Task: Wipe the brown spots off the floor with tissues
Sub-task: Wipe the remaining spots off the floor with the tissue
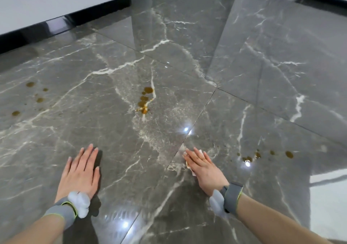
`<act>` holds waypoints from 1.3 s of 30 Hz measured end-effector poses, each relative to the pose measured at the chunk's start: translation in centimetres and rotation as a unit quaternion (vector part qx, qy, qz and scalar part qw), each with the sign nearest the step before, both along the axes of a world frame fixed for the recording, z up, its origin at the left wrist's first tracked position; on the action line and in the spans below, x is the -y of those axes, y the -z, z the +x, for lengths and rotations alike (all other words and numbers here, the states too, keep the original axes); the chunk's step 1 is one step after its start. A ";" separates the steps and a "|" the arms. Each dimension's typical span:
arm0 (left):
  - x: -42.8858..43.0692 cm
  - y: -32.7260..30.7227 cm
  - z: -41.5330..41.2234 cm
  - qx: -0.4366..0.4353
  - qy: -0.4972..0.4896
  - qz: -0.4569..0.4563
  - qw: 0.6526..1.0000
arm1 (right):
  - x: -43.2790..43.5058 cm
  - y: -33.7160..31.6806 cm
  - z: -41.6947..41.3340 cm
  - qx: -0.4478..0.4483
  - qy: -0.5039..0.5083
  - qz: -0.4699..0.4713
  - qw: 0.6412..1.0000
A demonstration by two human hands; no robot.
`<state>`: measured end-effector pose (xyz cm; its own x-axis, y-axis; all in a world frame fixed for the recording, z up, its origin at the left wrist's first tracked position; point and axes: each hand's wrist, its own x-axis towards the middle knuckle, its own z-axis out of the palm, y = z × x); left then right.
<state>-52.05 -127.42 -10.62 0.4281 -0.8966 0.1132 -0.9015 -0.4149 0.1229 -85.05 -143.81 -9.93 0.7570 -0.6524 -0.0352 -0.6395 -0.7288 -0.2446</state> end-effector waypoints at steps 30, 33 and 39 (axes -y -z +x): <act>11.7 3.3 -16.7 -0.137 0.178 -0.134 0.965 | 6.6 -0.5 -0.7 -0.048 0.267 0.035 0.962; 12.0 4.1 -16.4 -0.110 0.194 -0.188 0.957 | 5.1 0.3 1.9 -0.055 0.195 -0.004 0.979; 12.0 3.1 -17.0 -0.106 0.200 -0.189 0.955 | 4.6 -0.2 -2.6 -0.100 0.122 -0.012 0.987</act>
<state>-69.08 -139.45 -13.73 0.1085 -0.9051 0.4111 -0.9172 0.0683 0.3926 -87.65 -148.44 -9.77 0.5559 -0.8177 -0.1497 -0.8311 -0.5505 -0.0796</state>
